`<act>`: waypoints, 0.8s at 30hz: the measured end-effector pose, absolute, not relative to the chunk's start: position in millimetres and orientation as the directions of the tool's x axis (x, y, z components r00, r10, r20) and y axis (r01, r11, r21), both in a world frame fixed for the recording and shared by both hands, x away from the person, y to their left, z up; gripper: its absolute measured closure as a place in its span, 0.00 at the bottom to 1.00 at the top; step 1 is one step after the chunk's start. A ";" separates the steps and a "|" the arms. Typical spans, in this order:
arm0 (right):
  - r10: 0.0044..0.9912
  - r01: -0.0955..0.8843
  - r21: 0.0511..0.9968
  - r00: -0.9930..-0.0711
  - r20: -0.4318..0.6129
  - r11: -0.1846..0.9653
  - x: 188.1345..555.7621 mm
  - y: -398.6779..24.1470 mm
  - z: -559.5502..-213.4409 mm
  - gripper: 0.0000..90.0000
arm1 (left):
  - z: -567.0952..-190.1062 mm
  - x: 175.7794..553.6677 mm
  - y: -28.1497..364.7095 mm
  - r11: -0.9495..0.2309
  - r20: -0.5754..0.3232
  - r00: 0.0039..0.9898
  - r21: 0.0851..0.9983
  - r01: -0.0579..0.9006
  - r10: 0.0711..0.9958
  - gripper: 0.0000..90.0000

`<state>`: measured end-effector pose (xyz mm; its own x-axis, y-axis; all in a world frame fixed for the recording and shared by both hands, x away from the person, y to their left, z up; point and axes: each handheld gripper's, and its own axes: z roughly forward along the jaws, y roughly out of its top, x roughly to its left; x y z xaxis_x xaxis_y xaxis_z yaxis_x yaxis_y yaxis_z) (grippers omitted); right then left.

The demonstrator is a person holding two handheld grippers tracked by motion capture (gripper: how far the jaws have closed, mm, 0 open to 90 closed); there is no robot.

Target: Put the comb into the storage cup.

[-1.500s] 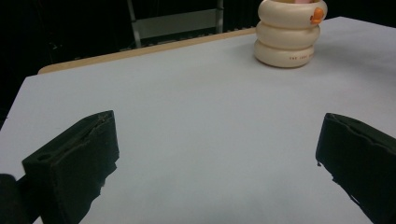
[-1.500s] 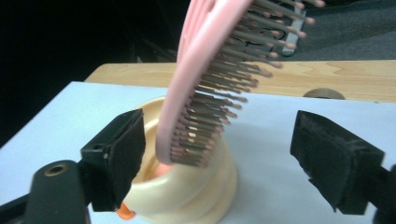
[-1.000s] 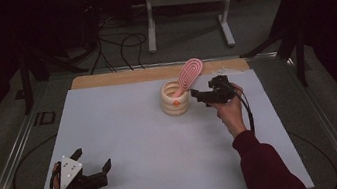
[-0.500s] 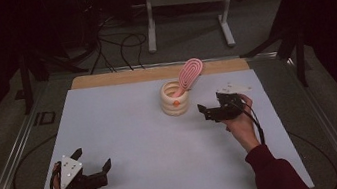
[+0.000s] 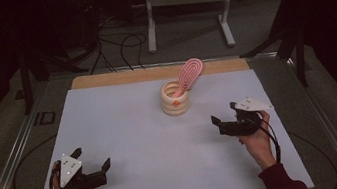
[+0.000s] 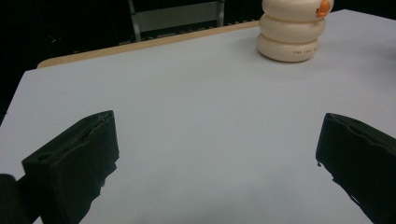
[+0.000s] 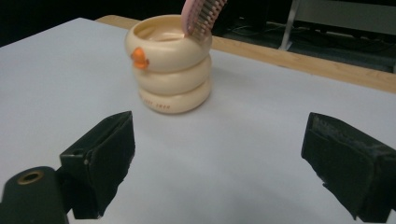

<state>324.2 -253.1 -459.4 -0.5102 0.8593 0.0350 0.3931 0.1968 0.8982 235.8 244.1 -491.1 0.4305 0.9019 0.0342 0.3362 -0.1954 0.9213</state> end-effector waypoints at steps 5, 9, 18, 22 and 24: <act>0.847 0.357 0.913 -0.530 0.022 0.200 306.7 -256.9 -467.1 0.11 | -489.5 236.1 244.6 -0.194 0.036 0.430 0.924 0.329 0.902 0.00; 0.842 0.337 0.911 -0.539 -0.022 0.239 294.6 -257.5 -473.5 0.11 | -488.7 236.9 243.8 -0.193 0.035 0.435 0.926 0.325 0.900 0.00; 0.830 0.302 0.924 -0.557 -0.031 0.236 282.3 -260.8 -477.7 0.11 | -486.1 238.0 246.7 -0.189 0.037 0.430 0.929 0.317 0.902 0.00; 0.836 0.301 0.927 -0.549 -0.024 0.224 279.0 -265.4 -481.1 0.11 | -484.1 238.5 248.2 -0.182 0.035 0.428 0.934 0.307 0.903 0.00; 0.839 0.301 0.929 -0.543 -0.019 0.215 276.2 -268.2 -482.5 0.11 | -483.5 238.8 248.0 -0.176 0.032 0.428 0.937 0.302 0.903 0.00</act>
